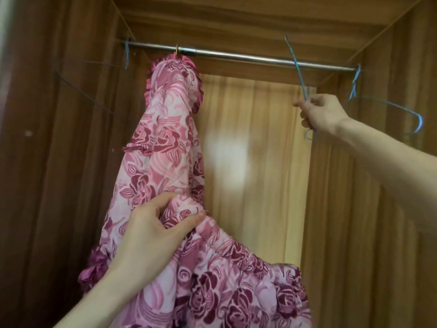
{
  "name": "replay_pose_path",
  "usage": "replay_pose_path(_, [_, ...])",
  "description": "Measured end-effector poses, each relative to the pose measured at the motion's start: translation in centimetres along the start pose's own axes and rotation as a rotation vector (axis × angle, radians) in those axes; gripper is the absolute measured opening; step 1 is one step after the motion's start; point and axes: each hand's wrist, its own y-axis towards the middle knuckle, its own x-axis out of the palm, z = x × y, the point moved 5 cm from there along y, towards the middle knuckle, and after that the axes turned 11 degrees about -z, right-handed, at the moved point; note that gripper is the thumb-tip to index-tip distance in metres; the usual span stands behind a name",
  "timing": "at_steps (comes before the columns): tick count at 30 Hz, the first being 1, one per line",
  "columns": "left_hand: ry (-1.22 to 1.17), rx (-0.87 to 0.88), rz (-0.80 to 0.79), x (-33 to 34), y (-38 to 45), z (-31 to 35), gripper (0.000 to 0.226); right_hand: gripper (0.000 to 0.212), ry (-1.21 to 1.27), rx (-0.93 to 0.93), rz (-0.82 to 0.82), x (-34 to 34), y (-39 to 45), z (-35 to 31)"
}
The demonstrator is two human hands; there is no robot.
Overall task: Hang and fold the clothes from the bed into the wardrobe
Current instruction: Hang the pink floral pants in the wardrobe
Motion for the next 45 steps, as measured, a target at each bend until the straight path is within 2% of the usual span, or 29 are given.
replay_pose_path(2, [-0.006, 0.008, 0.002, 0.0, 0.1, -0.3, 0.015, 0.016, 0.130, -0.103, 0.044, 0.5, -2.3, 1.1])
replay_pose_path(4, [-0.023, 0.008, 0.004, 0.0, 0.1, -0.6, 0.014, 0.007, 0.281, -0.122, 0.029, 1.8, -5.4, 3.0])
replay_pose_path(7, [-0.033, 0.014, -0.010, 0.1, -0.3, -0.5, 0.013, 0.035, 0.517, 0.072, -0.136, 4.6, -9.1, 6.2])
replay_pose_path(9, [-0.022, 0.019, -0.030, 0.2, -0.6, -0.3, 0.013, 0.033, 0.539, 0.171, -0.140, 5.4, -10.1, 7.7])
replay_pose_path(11, [-0.026, 0.026, -0.038, 0.1, -0.9, -0.3, 0.013, 0.023, 0.465, 0.183, -0.098, 5.7, -11.3, 8.2])
replay_pose_path(14, [-0.019, 0.044, -0.018, -0.4, -1.4, -0.2, 0.014, 0.047, 0.302, 0.112, -0.136, 6.4, -14.2, 7.7])
replay_pose_path(17, [-0.013, 0.039, -0.009, -0.7, -1.9, -0.3, 0.016, 0.073, -0.077, 0.114, -0.162, 7.1, -16.8, 7.5])
replay_pose_path(20, [-0.010, 0.038, 0.004, -0.8, -2.4, -0.5, 0.015, 0.067, -0.263, 0.098, -0.043, 7.1, -17.8, 8.2])
replay_pose_path(22, [-0.005, 0.037, 0.017, -1.0, -2.6, -0.6, 0.019, 0.059, -0.139, 0.079, -0.004, 7.1, -18.4, 8.8])
replay_pose_path(25, [-0.012, 0.014, 0.023, -1.4, -3.0, -0.7, 0.029, 0.045, 0.273, 0.107, -0.015, 7.0, -18.8, 9.3])
replay_pose_path(28, [-0.049, -0.010, 0.008, -1.5, -3.4, -0.9, 0.034, 0.030, 0.482, 0.172, 0.062, 6.0, -19.0, 8.9])
replay_pose_path(32, [-0.082, -0.004, -0.036, -1.2, -3.9, -0.8, 0.031, 0.033, 0.803, 0.062, 0.192, 4.1, -19.0, 6.2])
replay_pose_path(35, [-0.104, -0.001, -0.063, -0.7, -4.3, -0.9, 0.026, 0.035, 1.028, -0.043, 0.173, 3.5, -18.8, 3.7])
replay_pose_path(38, [-0.100, 0.006, -0.063, -0.4, -4.4, -0.8, 0.023, 0.034, 1.136, -0.030, 0.062, 4.4, -19.3, 2.1])
replay_pose_path(41, [-0.110, 0.004, -0.073, -0.5, -4.3, -0.8, 0.023, 0.033, 1.125, -0.001, -0.018, 5.0, -20.3, 1.6])
replay_pose_path(45, [-0.119, 0.010, -0.070, -0.4, -4.4, -0.8, 0.024, 0.032, 1.148, -0.026, 0.021, 3.7, -20.6, 1.1])
